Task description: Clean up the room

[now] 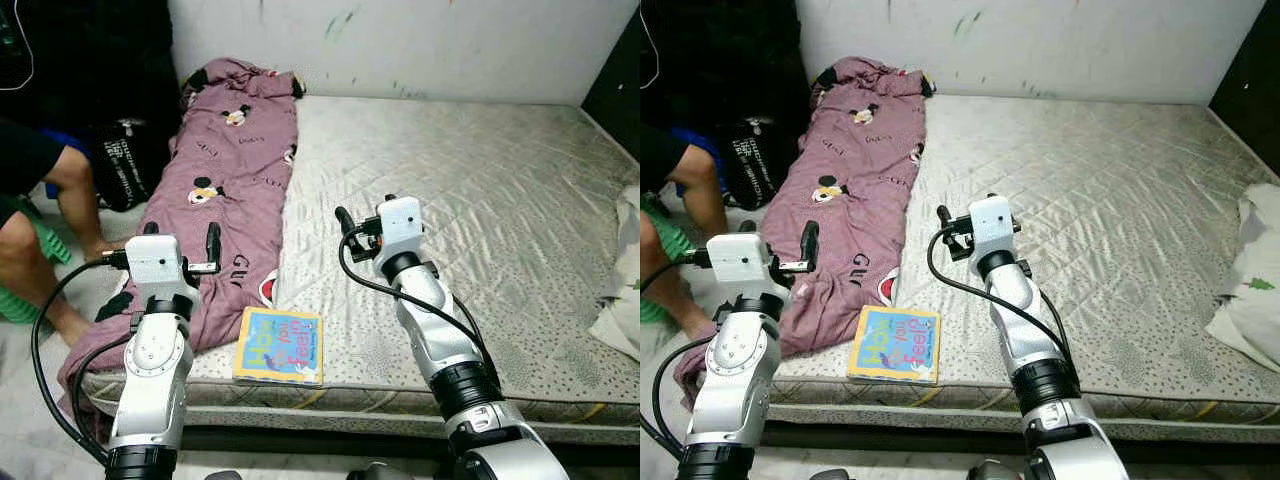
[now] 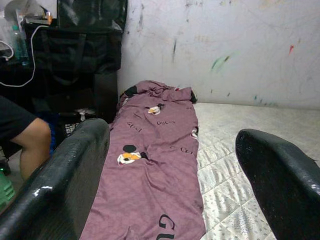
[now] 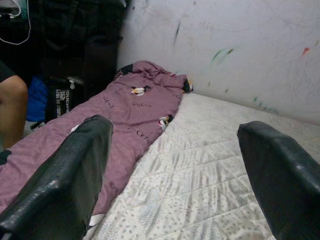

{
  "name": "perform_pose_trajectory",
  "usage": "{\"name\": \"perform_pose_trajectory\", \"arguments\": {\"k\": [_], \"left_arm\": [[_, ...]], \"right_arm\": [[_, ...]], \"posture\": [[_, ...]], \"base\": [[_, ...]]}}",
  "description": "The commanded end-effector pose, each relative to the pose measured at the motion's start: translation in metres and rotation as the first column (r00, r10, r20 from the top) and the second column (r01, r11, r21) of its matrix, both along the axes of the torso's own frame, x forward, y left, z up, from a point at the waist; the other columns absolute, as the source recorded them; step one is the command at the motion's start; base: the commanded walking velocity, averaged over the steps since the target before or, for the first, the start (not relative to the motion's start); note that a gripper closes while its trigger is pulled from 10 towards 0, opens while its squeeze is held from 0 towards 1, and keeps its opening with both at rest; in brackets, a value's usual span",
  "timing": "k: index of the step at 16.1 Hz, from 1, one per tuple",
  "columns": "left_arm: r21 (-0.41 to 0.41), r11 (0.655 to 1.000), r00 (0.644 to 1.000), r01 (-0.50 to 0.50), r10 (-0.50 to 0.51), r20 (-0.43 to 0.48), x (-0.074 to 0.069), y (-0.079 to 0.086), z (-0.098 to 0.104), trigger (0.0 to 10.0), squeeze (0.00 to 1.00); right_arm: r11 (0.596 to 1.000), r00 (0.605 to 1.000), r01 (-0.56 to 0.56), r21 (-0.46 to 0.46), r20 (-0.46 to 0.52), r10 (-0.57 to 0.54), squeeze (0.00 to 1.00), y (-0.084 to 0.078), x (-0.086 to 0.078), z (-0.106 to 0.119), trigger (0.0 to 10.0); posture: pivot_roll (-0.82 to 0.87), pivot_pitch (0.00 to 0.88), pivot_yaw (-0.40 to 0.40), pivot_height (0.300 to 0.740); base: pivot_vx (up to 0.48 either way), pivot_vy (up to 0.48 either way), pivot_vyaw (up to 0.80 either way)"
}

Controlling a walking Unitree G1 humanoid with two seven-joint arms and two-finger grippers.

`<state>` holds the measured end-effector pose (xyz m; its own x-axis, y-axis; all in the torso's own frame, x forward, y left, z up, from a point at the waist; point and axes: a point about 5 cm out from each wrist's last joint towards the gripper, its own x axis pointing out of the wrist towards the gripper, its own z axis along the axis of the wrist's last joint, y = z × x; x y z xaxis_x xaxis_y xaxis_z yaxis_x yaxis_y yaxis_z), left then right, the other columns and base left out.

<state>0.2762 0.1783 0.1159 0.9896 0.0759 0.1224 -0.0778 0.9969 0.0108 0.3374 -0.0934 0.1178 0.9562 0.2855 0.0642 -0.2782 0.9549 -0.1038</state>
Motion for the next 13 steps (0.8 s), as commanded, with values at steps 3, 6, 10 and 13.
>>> {"name": "perform_pose_trajectory", "arguments": {"k": [3, 6, 10, 13], "left_arm": [[0.011, 1.000, 1.000, -0.001, 0.001, -0.003, 0.0016, 0.0006, 0.0013, 10.0, 0.00], [0.010, 1.000, 1.000, 0.000, 0.000, -0.004, 0.0016, 0.0002, 0.0013, 10.0, 0.00], [0.010, 1.000, 1.000, 0.002, -0.002, -0.005, 0.0018, 0.0001, 0.0012, 10.0, 0.00], [0.009, 1.000, 1.000, 0.001, -0.001, -0.004, 0.0021, 0.0001, 0.0011, 10.0, 0.00]], "right_arm": [[1.000, 1.000, 0.004, -0.003, 0.012, -0.004, 0.00, 0.0004, 0.0031, 0.0040, 10.0], [1.000, 1.000, 0.005, 0.007, 0.010, -0.005, 0.00, 0.0000, 0.0031, 0.0039, 10.0], [1.000, 1.000, 0.008, 0.022, 0.003, -0.008, 0.00, -0.0009, 0.0033, 0.0035, 10.0], [1.000, 1.000, 0.009, 0.025, -0.001, -0.009, 0.00, -0.0012, 0.0039, 0.0034, 10.0]], "posture": [[0.07, 0.000, -0.020, 0.740], [0.07, 0.000, -0.021, 0.740], [0.07, 0.000, -0.021, 0.740], [0.07, 0.000, -0.021, 0.740]], "base": [[0.000, -0.299, 0.00], [0.000, -0.303, 0.00], [0.000, -0.302, 0.00], [0.000, -0.301, -0.46]]}}
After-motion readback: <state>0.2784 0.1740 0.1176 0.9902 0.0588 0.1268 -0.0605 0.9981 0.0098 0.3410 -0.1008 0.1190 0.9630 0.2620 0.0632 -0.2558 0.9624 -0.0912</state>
